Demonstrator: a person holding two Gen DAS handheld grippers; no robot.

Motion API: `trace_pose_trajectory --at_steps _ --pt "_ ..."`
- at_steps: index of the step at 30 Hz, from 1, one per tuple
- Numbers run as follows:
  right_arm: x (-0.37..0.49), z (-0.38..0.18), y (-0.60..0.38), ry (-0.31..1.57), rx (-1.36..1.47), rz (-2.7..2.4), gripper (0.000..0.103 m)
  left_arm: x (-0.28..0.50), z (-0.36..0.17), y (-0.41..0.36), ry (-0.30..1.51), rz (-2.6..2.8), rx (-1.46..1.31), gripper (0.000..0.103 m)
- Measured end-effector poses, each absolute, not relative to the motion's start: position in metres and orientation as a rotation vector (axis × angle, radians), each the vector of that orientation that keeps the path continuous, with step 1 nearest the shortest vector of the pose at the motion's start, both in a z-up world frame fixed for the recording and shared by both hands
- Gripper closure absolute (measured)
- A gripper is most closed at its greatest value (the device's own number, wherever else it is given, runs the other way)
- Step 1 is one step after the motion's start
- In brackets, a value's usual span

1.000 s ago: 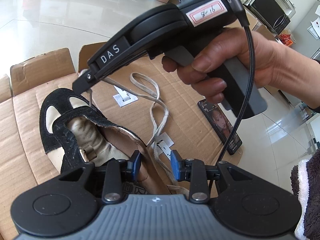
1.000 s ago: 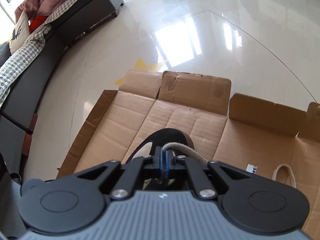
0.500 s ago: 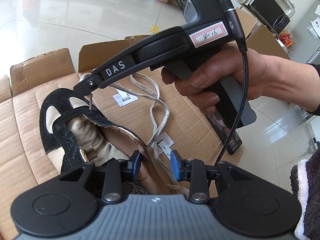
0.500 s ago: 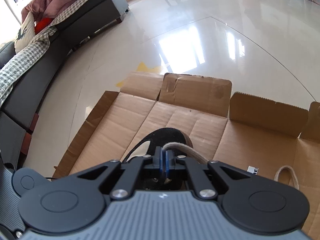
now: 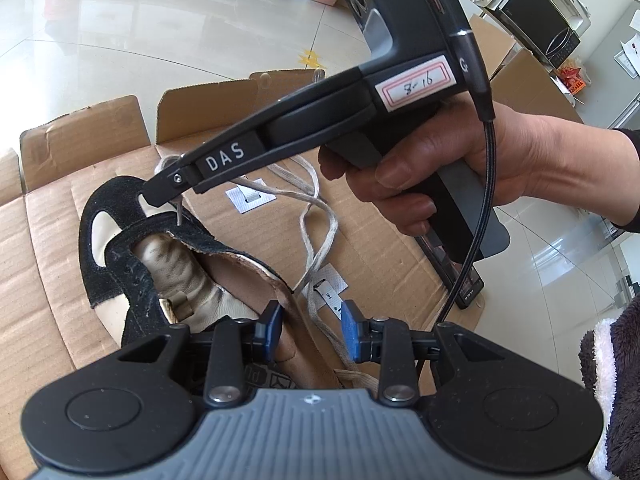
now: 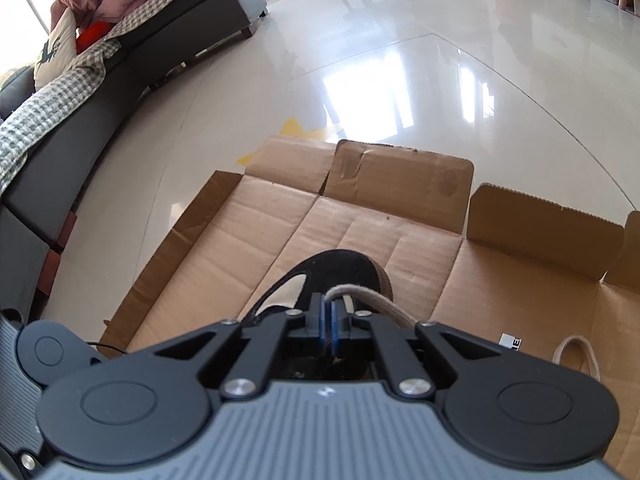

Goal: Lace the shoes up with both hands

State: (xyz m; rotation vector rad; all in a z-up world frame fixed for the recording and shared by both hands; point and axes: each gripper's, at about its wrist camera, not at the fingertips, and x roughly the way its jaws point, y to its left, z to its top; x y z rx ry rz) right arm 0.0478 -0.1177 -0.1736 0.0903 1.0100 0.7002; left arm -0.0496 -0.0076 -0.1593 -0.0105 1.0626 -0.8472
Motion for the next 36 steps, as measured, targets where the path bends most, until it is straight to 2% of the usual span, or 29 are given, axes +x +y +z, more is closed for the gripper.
trace_pose_trajectory --at_steps 10,13,14,15,21,28,30,33,36 --pt "0.039 -0.181 -0.114 1.04 0.114 0.718 0.099 -0.049 -0.159 -0.007 1.063 -0.848 -0.007 0.07" --pt "0.043 -0.178 -0.118 1.058 0.152 0.703 0.086 -0.048 -0.157 -0.003 1.066 -0.843 -0.01 0.068" --pt "0.044 -0.176 -0.12 1.063 0.165 0.695 0.074 -0.048 -0.157 -0.001 1.069 -0.838 -0.013 0.067" --pt "0.044 -0.174 -0.122 1.068 0.174 0.688 0.071 -0.047 -0.155 0.001 1.07 -0.833 -0.018 0.066" --pt "0.041 -0.162 -0.126 1.143 0.168 0.669 0.069 -0.037 -0.144 0.022 1.07 -0.804 -0.05 0.066" --pt "0.052 -0.139 -0.132 1.106 0.161 0.644 0.085 -0.024 -0.128 0.023 0.958 -0.732 0.124 0.066" --pt "0.057 -0.14 -0.128 1.105 0.146 0.641 0.094 -0.02 -0.132 0.017 0.954 -0.733 0.166 0.071" --pt "0.061 -0.146 -0.123 1.113 0.134 0.646 0.099 -0.018 -0.143 0.011 0.958 -0.733 0.234 0.076" --pt "0.061 -0.157 -0.122 1.137 0.118 0.629 0.101 -0.016 -0.15 0.009 0.951 -0.732 0.262 0.076"
